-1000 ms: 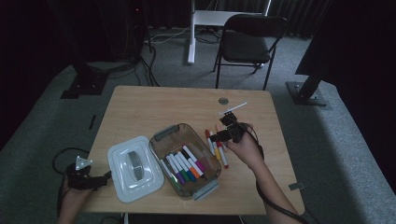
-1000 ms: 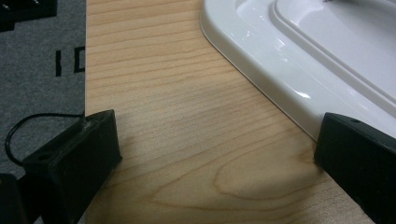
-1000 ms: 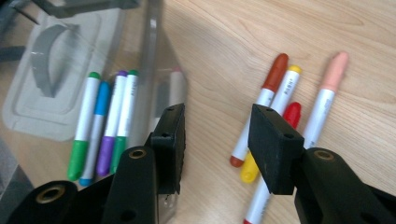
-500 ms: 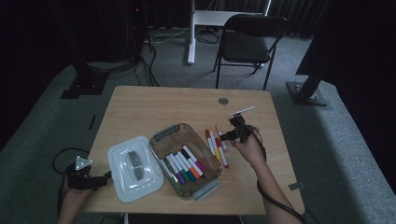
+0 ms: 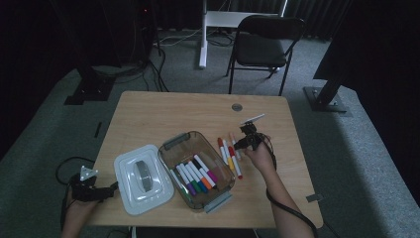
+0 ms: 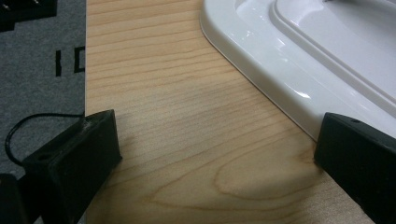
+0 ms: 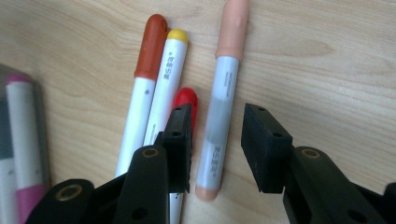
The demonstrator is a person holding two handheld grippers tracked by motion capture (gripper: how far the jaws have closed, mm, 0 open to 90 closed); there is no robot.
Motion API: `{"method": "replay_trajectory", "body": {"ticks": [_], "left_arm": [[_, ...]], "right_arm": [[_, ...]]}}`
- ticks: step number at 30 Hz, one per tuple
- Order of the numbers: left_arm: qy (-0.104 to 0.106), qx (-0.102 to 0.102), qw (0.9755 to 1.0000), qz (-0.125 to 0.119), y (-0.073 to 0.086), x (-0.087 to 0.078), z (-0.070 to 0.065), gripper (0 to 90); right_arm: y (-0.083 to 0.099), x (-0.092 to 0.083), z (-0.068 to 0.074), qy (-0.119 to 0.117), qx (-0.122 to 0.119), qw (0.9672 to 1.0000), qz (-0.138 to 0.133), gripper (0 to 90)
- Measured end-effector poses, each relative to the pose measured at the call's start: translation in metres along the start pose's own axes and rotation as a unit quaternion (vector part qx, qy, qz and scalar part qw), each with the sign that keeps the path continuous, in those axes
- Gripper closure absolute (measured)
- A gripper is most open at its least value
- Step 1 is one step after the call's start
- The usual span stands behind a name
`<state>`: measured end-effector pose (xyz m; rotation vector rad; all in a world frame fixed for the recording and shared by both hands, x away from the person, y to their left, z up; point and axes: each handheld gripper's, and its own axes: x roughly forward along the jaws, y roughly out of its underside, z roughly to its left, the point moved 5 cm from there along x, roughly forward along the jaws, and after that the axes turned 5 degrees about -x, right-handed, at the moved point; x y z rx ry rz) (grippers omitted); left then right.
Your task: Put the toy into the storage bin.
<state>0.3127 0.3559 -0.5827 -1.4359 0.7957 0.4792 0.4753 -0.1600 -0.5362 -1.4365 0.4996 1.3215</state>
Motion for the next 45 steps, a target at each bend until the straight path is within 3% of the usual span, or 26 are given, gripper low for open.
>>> {"method": "replay_trajectory", "body": {"ticks": [14, 21, 29, 39, 45], "left_arm": [[0.000, 0.000, 1.0000, 0.000, 0.000, 0.000, 0.000, 0.6], [0.000, 0.000, 1.0000, 0.000, 0.000, 0.000, 0.000, 0.6], [0.000, 0.000, 1.0000, 0.000, 0.000, 0.000, 0.000, 0.6], [0.000, 0.000, 1.0000, 0.000, 0.000, 0.000, 0.000, 0.6], [0.000, 0.000, 1.0000, 0.000, 0.000, 0.000, 0.000, 0.6]], "right_arm": [[-0.003, 0.022, -0.004, 0.022, 0.004, 0.9993, 0.029, 73.5], [-0.002, 0.022, -0.006, 0.024, 0.015, 0.9992, 0.026, 76.3], [0.003, -0.001, -0.009, 0.009, 0.038, 0.9992, 0.005, 76.4], [0.008, -0.038, -0.005, -0.015, 0.045, 0.9984, -0.030, 76.5], [0.006, -0.066, 0.007, -0.034, 0.036, 0.9972, -0.055, 76.5]]}}
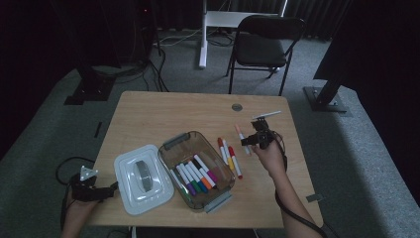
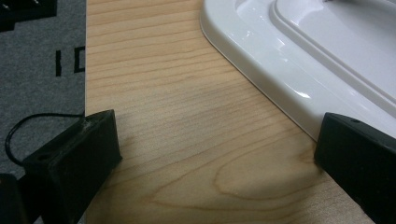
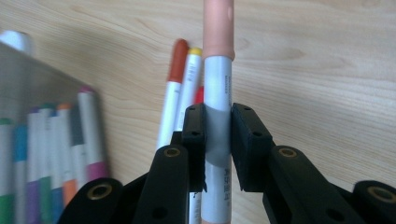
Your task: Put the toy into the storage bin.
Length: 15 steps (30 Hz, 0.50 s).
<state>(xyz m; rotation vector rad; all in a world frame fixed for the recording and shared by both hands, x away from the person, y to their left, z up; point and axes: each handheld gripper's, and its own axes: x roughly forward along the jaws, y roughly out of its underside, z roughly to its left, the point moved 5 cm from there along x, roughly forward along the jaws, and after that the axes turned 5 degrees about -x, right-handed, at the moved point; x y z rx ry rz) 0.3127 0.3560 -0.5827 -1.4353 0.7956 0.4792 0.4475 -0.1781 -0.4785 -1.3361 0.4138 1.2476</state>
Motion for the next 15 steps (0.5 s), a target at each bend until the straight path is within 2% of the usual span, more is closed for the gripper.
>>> {"method": "replay_trajectory", "body": {"ticks": [6, 9, 11, 14, 15], "left_arm": [[0.000, 0.000, 1.0000, 0.000, 0.000, 0.000, 0.000, 0.6], [0.000, 0.000, 1.0000, 0.000, 0.000, 0.000, 0.000, 0.6], [0.000, 0.000, 1.0000, 0.000, 0.000, 0.000, 0.000, 0.6], [0.000, 0.000, 1.0000, 0.000, 0.000, 0.000, 0.000, 0.6], [0.000, 0.000, 1.0000, 0.000, 0.000, 0.000, 0.000, 0.6]], "right_arm": [[-0.003, -0.016, 0.015, -0.015, -0.011, 0.9997, -0.013, 76.5], [-0.005, -0.027, 0.031, -0.029, -0.025, 0.9990, -0.022, 76.5], [-0.005, -0.030, 0.035, -0.034, -0.029, 0.9987, -0.024, 76.5], [-0.007, -0.040, 0.052, -0.046, -0.046, 0.9974, -0.032, 76.5], [-0.007, -0.040, 0.052, -0.046, -0.046, 0.9974, -0.032, 76.5]]}}
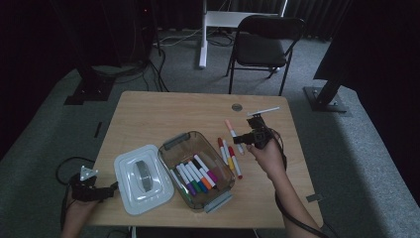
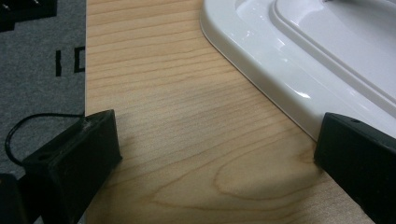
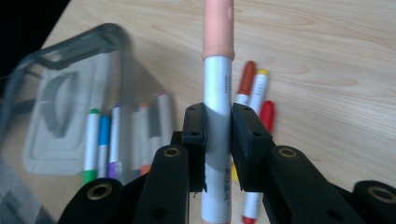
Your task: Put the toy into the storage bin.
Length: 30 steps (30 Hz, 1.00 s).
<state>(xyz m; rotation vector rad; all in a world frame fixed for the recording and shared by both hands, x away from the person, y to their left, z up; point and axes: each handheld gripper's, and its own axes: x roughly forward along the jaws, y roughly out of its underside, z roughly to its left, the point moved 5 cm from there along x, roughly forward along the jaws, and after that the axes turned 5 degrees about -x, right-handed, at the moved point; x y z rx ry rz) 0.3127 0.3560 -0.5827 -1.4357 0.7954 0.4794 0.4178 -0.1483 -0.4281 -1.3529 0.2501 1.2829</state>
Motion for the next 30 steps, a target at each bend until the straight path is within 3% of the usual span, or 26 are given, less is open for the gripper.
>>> {"method": "replay_trajectory", "body": {"ticks": [6, 7, 12, 13, 14, 21, 22, 30], "left_arm": [[0.000, 0.001, 1.0000, -0.001, 0.000, 0.000, 0.000, 0.6], [0.000, 0.001, 1.0000, -0.001, 0.000, 0.000, 0.000, 0.6], [0.000, 0.000, 1.0000, -0.001, 0.000, 0.000, 0.000, 0.6], [0.000, 0.000, 1.0000, -0.001, 0.000, 0.000, 0.000, 0.6], [0.000, 0.000, 1.0000, -0.001, 0.000, 0.000, 0.000, 0.6], [0.000, 0.001, 1.0000, -0.001, 0.000, 0.000, 0.000, 0.6], [0.000, 0.000, 1.0000, -0.001, 0.000, 0.000, 0.000, 0.6], [0.000, 0.000, 1.0000, -0.001, 0.000, 0.000, 0.000, 0.6]], "right_arm": [[-0.005, -0.006, 0.033, -0.031, -0.034, 0.9989, -0.002, 76.5], [-0.005, -0.006, 0.033, -0.031, -0.034, 0.9989, -0.002, 76.5], [-0.005, 0.002, 0.061, -0.058, -0.057, 0.9966, 0.012, 76.5], [-0.005, 0.002, 0.061, -0.058, -0.057, 0.9966, 0.012, 76.5], [-0.005, 0.007, 0.069, -0.062, -0.065, 0.9958, 0.016, 76.5], [-0.004, 0.024, 0.091, -0.074, -0.086, 0.9928, 0.040, 76.5], [-0.003, 0.032, 0.102, -0.082, -0.095, 0.9910, 0.047, 76.5], [0.009, 0.051, 0.121, -0.098, -0.112, 0.9853, 0.083, 76.5]]}}
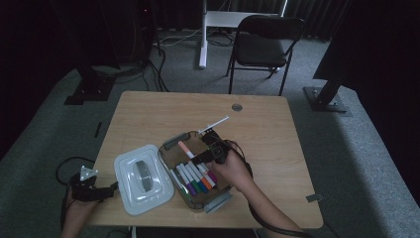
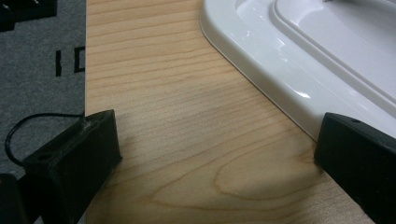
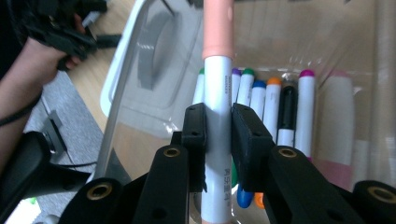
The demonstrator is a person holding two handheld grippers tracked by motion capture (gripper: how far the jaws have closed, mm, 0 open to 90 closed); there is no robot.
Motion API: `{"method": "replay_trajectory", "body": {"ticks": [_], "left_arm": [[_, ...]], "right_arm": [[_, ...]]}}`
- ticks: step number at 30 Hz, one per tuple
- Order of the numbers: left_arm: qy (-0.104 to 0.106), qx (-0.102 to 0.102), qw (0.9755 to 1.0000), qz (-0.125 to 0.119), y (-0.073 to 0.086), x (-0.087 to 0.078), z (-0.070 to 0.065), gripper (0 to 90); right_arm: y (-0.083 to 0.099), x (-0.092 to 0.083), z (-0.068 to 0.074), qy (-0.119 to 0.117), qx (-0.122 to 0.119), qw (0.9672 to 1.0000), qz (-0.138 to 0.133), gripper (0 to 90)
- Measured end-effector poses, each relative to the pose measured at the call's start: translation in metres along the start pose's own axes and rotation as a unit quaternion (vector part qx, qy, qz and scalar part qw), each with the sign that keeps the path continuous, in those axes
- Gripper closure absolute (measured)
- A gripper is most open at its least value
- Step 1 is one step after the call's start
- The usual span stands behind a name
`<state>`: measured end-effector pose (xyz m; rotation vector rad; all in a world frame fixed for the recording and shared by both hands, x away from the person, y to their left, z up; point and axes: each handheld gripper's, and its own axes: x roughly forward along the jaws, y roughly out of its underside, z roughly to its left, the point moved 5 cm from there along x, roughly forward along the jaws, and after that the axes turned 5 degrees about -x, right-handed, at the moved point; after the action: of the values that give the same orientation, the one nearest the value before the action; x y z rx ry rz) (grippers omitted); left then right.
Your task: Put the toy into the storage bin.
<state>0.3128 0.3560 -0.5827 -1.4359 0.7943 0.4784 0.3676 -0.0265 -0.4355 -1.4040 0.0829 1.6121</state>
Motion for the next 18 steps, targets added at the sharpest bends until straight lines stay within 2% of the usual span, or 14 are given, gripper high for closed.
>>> {"method": "replay_trajectory", "body": {"ticks": [8, 15, 18], "left_arm": [[0.000, 0.000, 1.0000, 0.000, 0.000, 0.000, 0.000, 0.6], [0.000, 0.000, 1.0000, 0.000, 0.000, 0.000, 0.000, 0.6], [0.000, 0.000, 1.0000, 0.000, 0.000, 0.000, 0.000, 0.6]], "right_arm": [[0.006, 0.025, 0.010, -0.004, -0.010, 0.9993, 0.035, 76.5], [0.009, 0.048, 0.024, -0.028, -0.020, 0.9973, 0.064, 76.5], [0.008, 0.055, 0.028, -0.027, -0.023, 0.9966, 0.075, 76.5]]}}
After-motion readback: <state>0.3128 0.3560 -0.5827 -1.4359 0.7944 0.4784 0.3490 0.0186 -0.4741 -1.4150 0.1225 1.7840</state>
